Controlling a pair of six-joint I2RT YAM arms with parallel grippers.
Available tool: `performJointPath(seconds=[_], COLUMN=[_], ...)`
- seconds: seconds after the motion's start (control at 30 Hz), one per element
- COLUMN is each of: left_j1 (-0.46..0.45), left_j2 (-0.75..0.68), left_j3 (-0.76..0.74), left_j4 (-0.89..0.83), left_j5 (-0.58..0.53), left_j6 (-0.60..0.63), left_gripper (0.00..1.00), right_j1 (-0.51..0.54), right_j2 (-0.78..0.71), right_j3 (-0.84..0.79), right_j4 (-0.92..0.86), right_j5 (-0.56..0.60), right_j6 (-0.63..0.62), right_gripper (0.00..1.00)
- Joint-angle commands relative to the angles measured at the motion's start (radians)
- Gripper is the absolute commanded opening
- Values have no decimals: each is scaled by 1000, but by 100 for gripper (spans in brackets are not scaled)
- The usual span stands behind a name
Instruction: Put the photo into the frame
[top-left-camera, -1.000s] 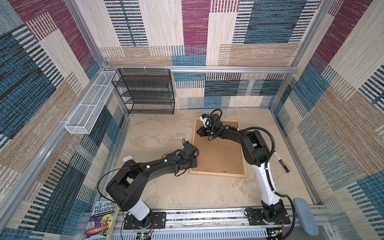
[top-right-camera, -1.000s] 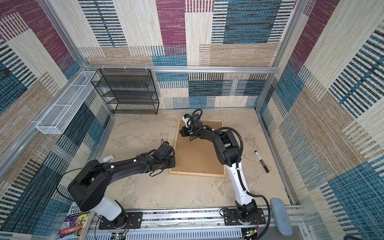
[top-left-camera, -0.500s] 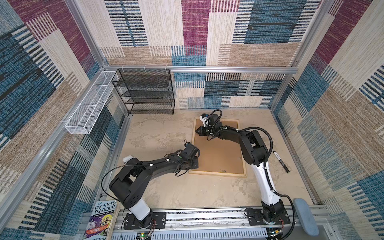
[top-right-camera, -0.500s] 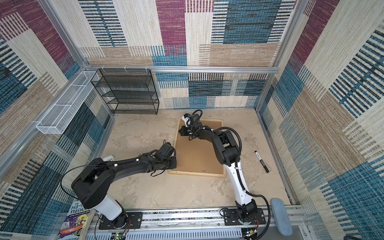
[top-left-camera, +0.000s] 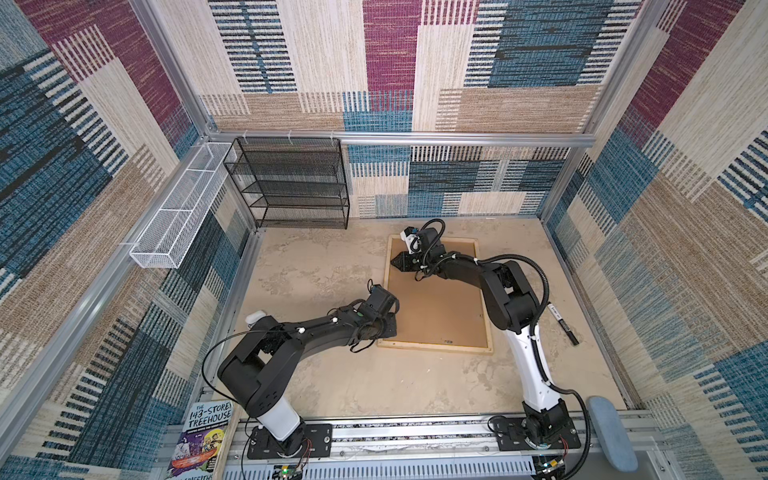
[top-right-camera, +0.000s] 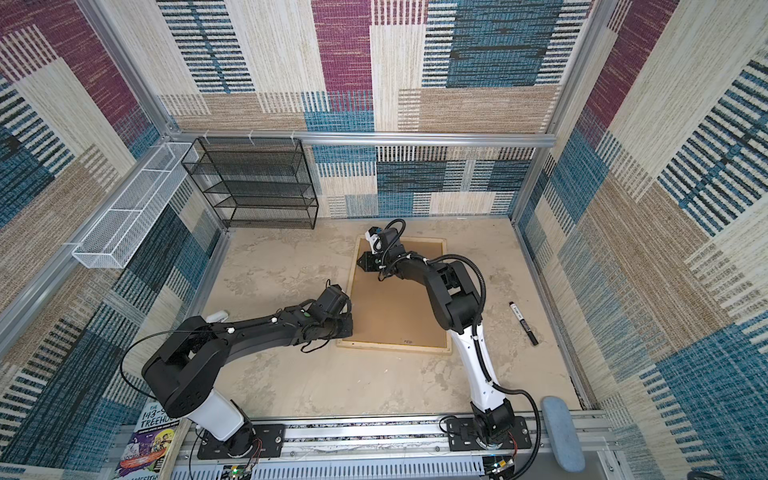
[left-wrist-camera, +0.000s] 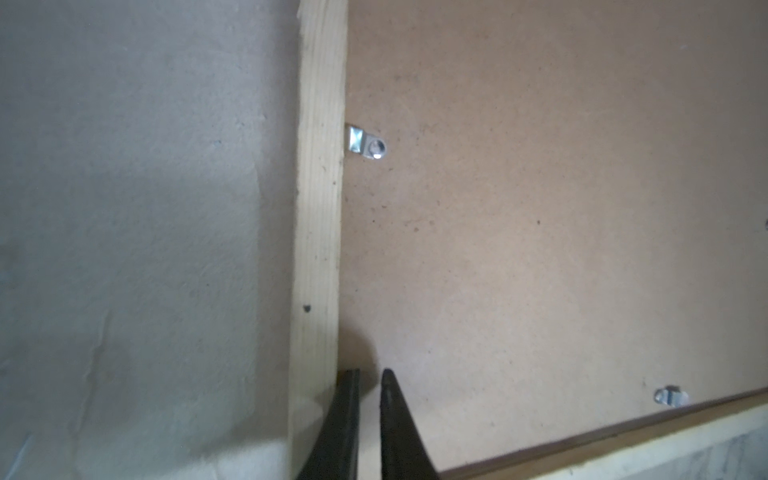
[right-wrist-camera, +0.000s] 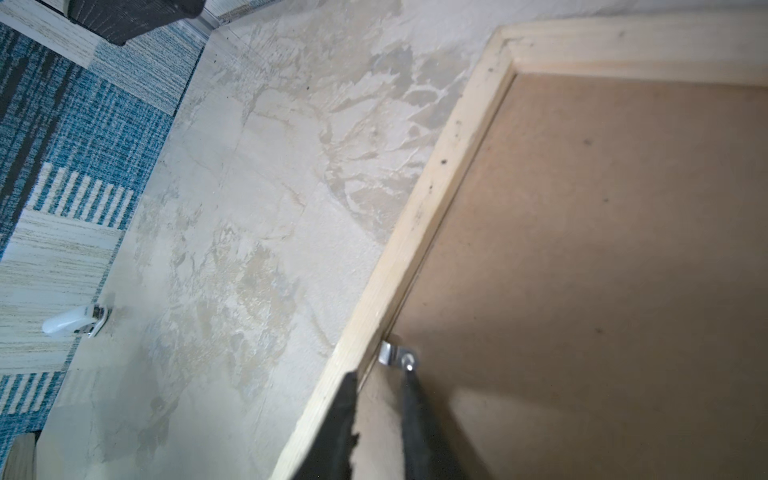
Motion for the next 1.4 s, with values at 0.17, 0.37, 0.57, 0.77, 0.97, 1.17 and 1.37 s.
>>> performJointPath(seconds=[0.17,0.37,0.57,0.77,0.97,1.17,1.37], left_j1=[-5,-53,-164,-203,-201,-196,-141], left_j2=[-95,-207,-242,-197,-127,-110,-107], left_j3=[-3,-106,-175,-195,-159,-128,-128], left_j4=[-51,25,57,59,31,-6,-29], left_j5=[-2,14,11,8,-26,-81,-102], left_j6=[86,66,68,11,-20,-24,-18], left_gripper=[26,27,26,26,27,27,27], right_j1=[-71,-148,-198,-224,-245,-278,-324], right_j2=[-97,10,144,229,246,235,236], right_j3=[7,220,436,562,567,542,547], right_j4=[-60,-221,-354,-430,-442,-453,-521], right_j5=[83,148,183,161,137,103,56], right_j6=[-78,-171,-238,-272,-299,-317,-347], right_gripper=[67,90,100,100,100,100,99])
